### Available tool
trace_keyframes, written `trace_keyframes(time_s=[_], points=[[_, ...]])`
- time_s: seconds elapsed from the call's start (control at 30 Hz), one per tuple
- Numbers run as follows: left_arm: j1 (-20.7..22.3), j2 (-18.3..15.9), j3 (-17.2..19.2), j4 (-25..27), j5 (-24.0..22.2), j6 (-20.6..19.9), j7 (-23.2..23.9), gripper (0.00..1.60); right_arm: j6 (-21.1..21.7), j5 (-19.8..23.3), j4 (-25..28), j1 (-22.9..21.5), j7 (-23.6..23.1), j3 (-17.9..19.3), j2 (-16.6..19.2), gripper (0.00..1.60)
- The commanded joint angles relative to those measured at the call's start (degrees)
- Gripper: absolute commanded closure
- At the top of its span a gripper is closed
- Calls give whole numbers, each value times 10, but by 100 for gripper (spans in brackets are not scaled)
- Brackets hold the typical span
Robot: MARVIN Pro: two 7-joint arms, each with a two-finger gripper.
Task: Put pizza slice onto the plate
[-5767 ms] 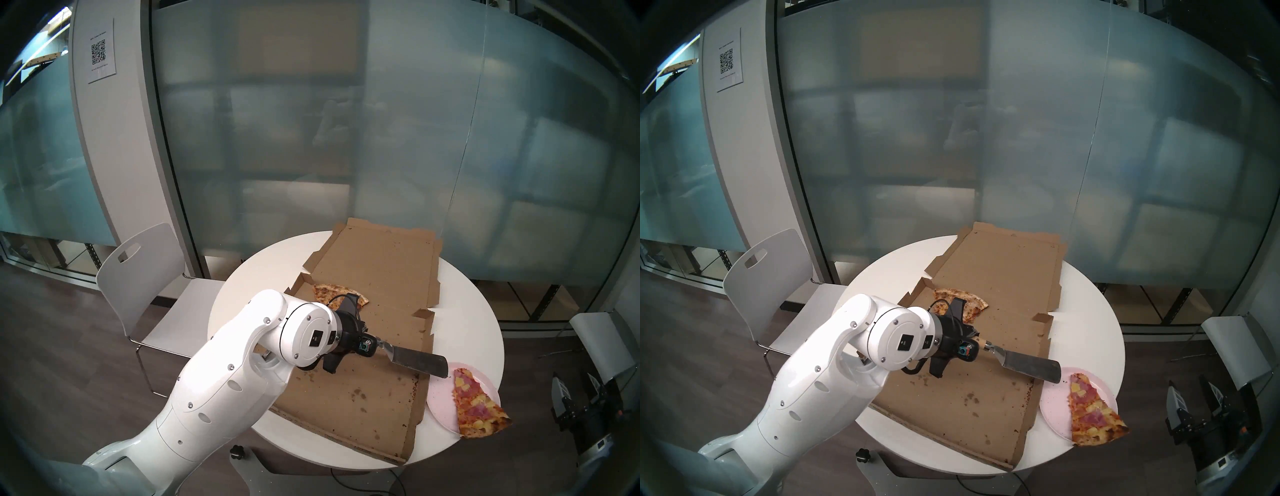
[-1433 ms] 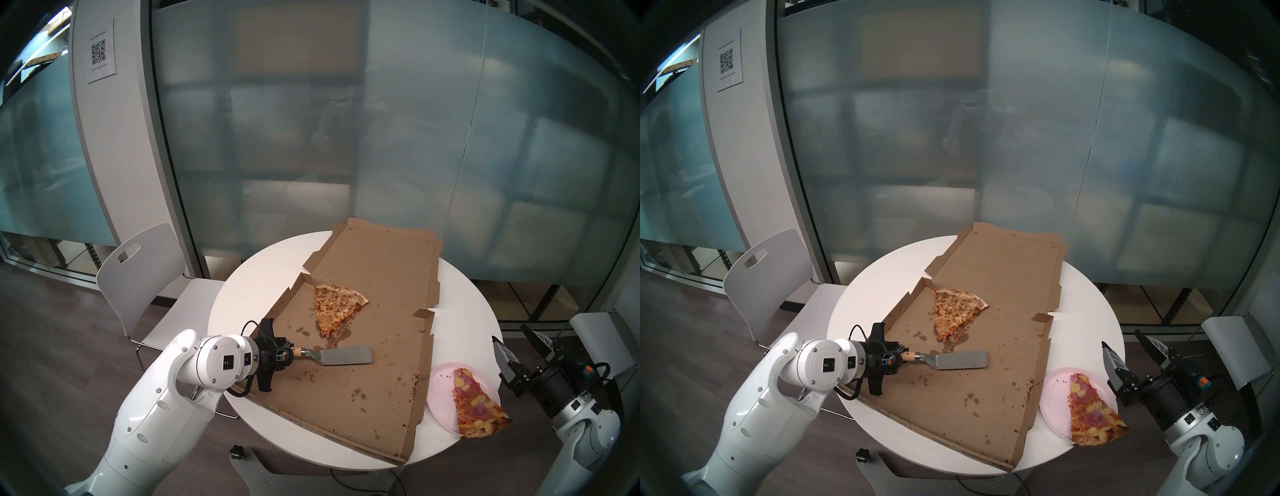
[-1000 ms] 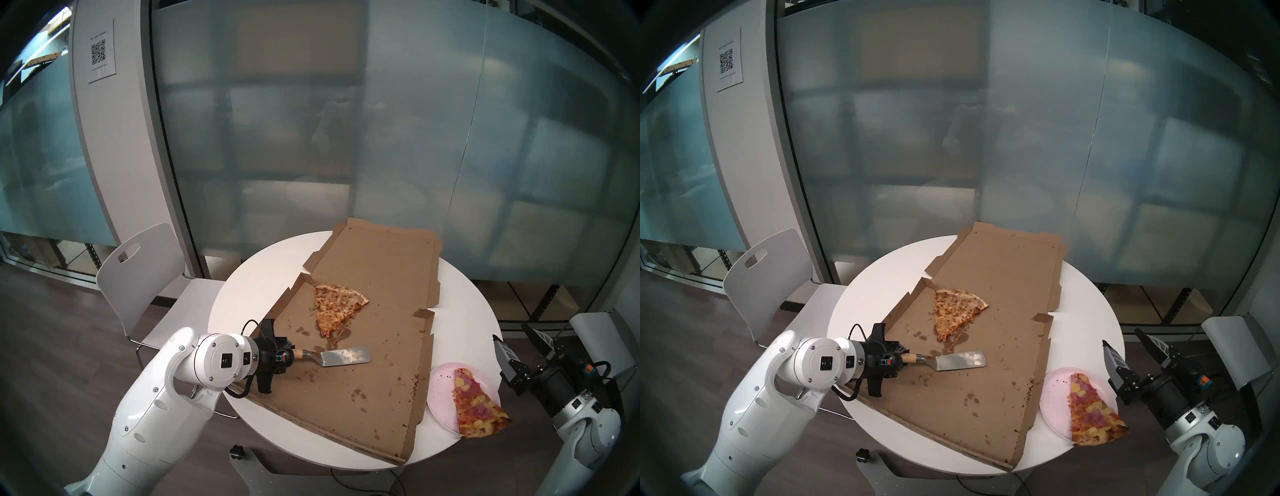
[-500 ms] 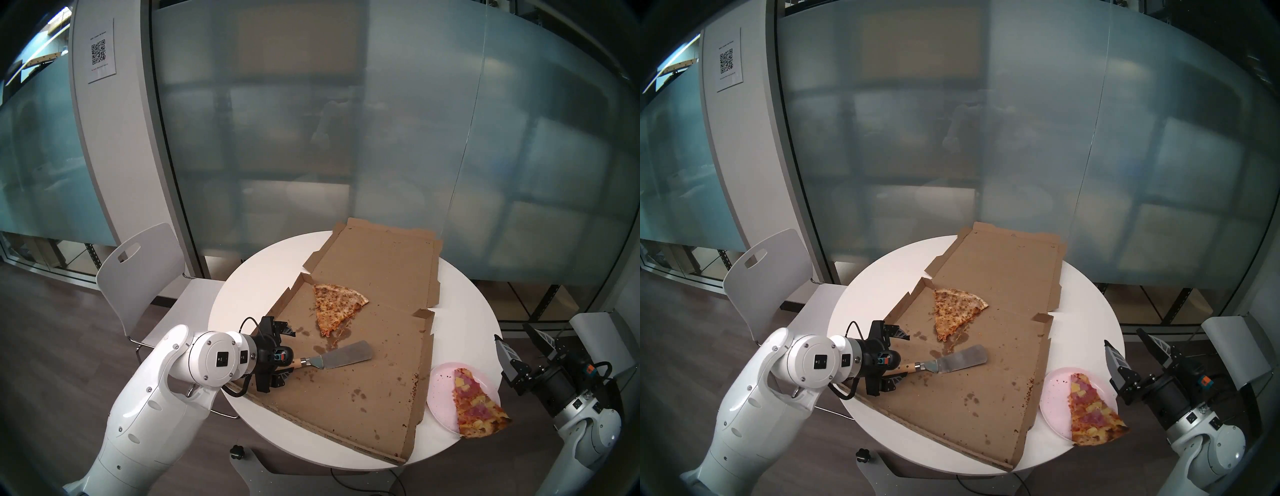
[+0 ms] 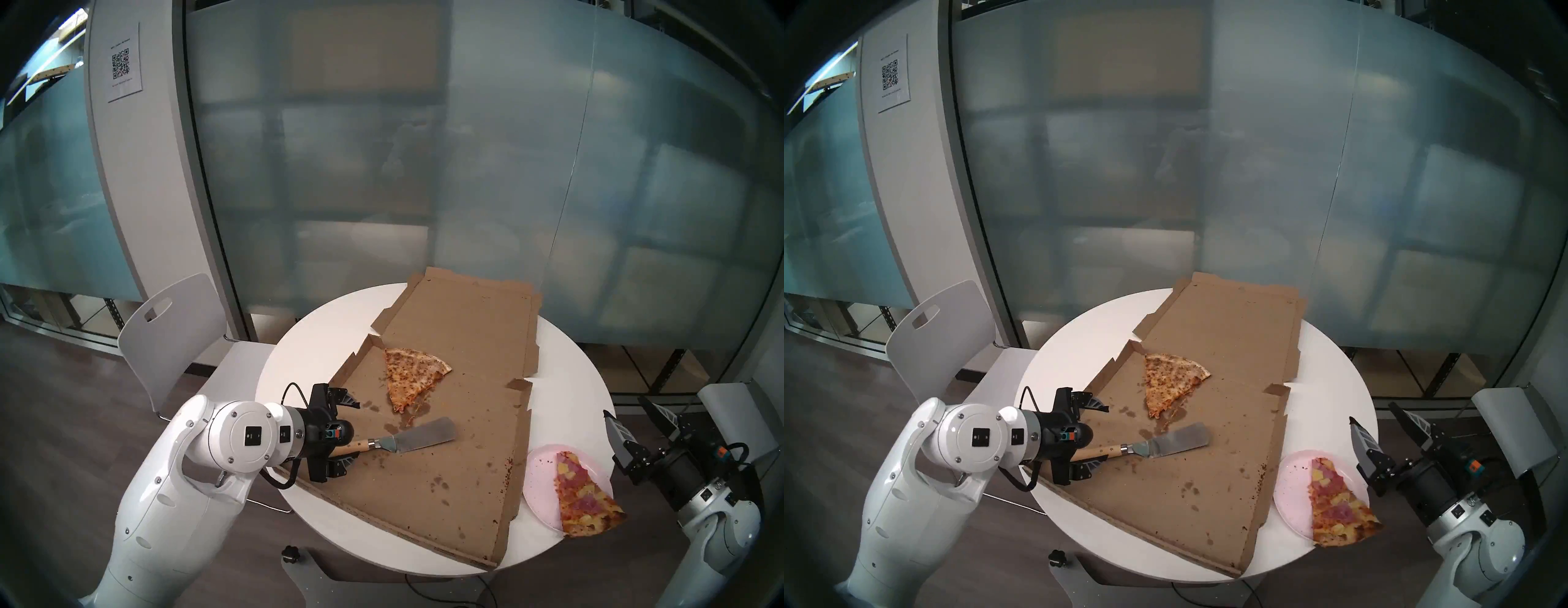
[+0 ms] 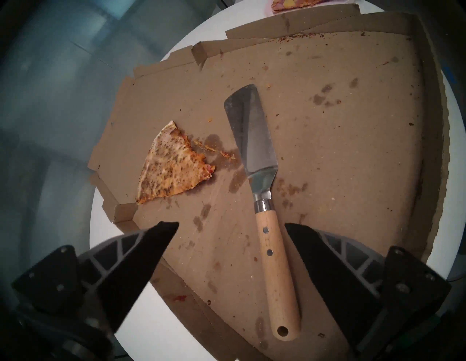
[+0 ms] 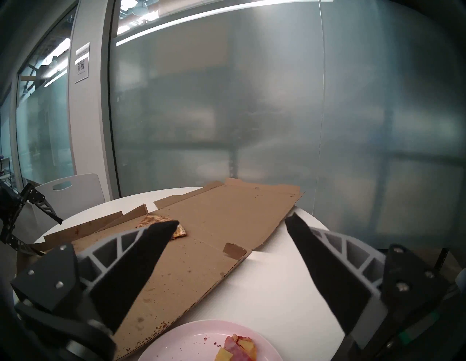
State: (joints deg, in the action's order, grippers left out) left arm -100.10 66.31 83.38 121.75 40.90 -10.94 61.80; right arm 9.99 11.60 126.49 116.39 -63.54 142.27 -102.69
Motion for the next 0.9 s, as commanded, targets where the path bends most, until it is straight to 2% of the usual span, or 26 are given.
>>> trace_keyframes(time_s=[0.0, 0.13, 0.43, 0.87], points=[[-25, 39, 30, 23, -35, 0, -45, 0, 0, 1, 8, -6, 2, -6, 3, 0], [-45, 61, 46, 39, -58, -9, -71, 0, 3, -3, 9, -10, 2, -12, 6, 0], [-68, 83, 68, 47, -91, 0, -107, 0, 9, -11, 10, -17, 2, -22, 14, 0], [-141, 144, 102, 85, -151, 21, -176, 0, 13, -23, 12, -21, 2, -40, 16, 0]])
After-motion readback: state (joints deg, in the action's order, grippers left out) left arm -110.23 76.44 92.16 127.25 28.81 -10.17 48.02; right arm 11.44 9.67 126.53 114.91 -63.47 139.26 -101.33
